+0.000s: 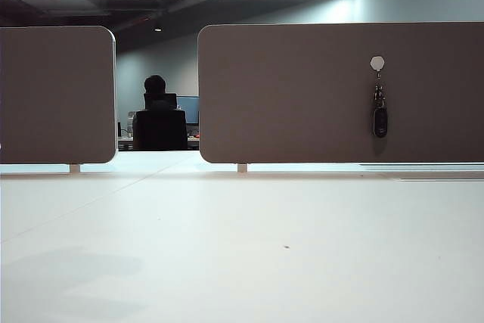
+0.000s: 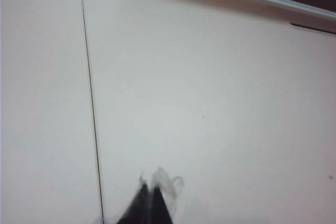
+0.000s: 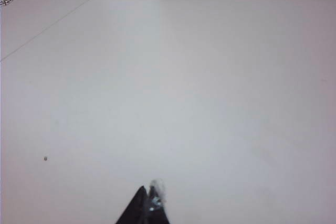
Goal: Hang the bunch of keys on the hook.
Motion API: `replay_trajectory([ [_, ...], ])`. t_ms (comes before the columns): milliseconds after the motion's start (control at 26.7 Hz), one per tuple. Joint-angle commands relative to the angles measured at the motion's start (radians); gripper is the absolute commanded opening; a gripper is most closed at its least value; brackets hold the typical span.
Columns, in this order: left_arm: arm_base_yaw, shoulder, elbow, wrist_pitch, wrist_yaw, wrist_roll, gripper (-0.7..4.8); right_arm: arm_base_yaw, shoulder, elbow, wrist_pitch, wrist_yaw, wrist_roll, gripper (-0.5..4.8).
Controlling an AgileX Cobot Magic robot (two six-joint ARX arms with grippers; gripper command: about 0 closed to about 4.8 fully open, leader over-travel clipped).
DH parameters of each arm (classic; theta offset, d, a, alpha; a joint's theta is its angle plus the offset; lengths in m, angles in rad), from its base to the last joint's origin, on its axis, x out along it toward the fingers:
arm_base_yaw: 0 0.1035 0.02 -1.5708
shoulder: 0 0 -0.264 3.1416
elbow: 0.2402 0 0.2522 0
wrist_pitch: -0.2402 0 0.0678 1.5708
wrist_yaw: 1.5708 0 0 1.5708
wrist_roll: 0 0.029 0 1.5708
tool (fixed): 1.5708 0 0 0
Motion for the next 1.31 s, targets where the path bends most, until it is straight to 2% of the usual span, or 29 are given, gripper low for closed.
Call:
replay_trajectory([
  [37,0.061,-0.027,-0.004,-0.001,0.011,0.004,-0.05,-0.027,-0.055,-0.002,0.004,-0.003,0.003,0.09],
  [262,0.231,-0.085,-0.004,0.015,0.008,0.004,-0.05,-0.159,-0.09,-0.002,0.06,-0.004,0.003,0.09],
  [412,0.291,-0.086,-0.004,0.02,0.007,0.004,-0.05,-0.239,-0.09,-0.002,0.059,0.001,0.003,0.09],
  [562,0.301,-0.086,-0.004,0.019,0.004,0.004,-0.05,-0.275,-0.09,-0.003,0.059,0.001,0.003,0.09],
  [1310,0.301,-0.086,-0.004,0.019,0.005,0.004,-0.05,-0.27,-0.09,-0.011,0.068,0.0,0.003,0.09],
])
